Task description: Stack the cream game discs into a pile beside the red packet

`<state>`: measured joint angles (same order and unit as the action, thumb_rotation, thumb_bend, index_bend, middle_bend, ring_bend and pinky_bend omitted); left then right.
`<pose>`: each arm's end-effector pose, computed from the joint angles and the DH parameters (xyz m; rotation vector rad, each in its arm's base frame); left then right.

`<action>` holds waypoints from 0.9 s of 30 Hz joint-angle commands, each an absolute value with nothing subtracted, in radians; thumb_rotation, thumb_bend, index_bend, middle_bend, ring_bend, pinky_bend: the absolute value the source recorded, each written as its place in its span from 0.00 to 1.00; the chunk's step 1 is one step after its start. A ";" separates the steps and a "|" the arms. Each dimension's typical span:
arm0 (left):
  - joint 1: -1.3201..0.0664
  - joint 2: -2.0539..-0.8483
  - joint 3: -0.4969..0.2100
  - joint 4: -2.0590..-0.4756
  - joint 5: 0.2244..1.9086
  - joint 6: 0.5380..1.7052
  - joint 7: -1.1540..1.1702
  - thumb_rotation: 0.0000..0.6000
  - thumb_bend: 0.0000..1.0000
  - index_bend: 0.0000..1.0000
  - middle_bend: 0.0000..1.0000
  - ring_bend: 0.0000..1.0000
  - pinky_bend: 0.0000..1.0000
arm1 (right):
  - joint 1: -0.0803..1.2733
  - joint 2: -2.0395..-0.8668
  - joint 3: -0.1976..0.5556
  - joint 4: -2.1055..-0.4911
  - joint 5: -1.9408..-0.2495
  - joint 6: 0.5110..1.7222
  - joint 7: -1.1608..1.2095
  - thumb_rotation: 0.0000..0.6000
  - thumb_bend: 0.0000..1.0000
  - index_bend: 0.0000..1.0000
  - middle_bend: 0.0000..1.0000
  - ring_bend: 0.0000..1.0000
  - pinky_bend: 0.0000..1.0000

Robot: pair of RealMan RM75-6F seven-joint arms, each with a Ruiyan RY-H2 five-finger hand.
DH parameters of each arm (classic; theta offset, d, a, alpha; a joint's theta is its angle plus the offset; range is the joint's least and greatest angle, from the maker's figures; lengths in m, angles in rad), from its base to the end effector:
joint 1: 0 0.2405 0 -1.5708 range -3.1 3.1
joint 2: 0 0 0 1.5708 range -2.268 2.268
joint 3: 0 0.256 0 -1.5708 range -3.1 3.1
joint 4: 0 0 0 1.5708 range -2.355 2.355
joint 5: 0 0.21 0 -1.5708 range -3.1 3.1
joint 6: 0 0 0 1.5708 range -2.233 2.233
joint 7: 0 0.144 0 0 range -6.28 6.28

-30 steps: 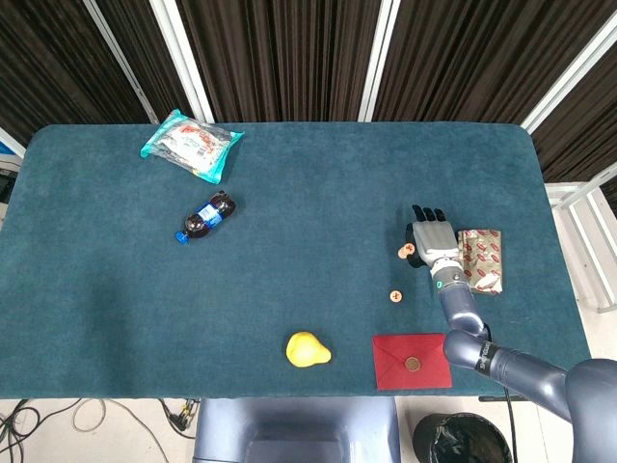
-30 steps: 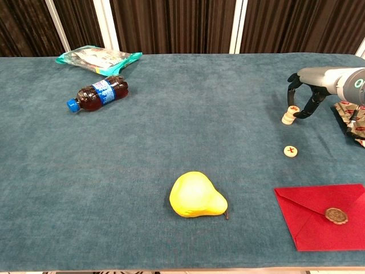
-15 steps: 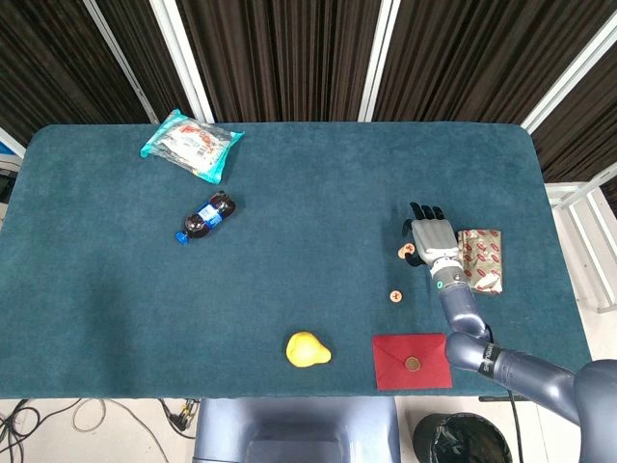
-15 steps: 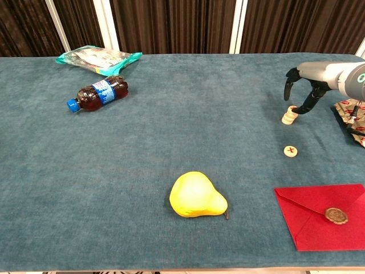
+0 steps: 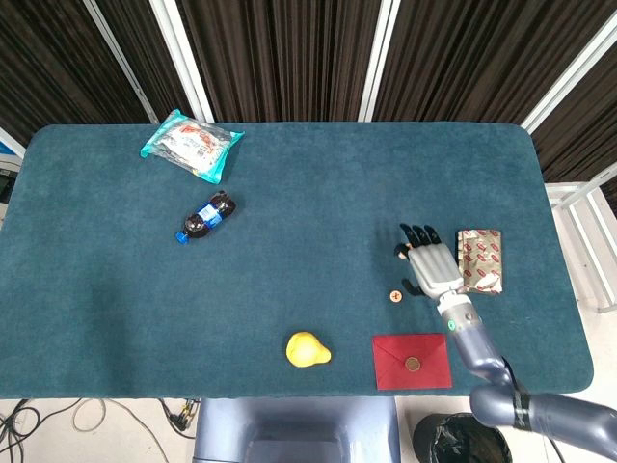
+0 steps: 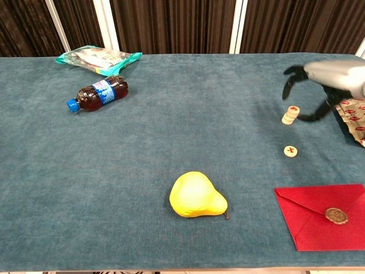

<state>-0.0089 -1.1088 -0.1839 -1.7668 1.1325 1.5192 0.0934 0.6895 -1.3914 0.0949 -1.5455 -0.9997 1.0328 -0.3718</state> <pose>-0.3314 0.1721 0.1856 -0.9484 -1.0331 -0.7924 -0.2049 -0.3378 0.0329 1.7478 -0.9548 0.7569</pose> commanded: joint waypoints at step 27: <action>-0.010 -1.116 -0.183 -1.761 1.130 1.523 0.109 1.00 0.63 0.05 0.00 0.00 0.00 | 0.577 -1.549 -0.006 -1.220 -1.408 1.111 -0.089 1.00 0.41 0.33 0.00 0.00 0.00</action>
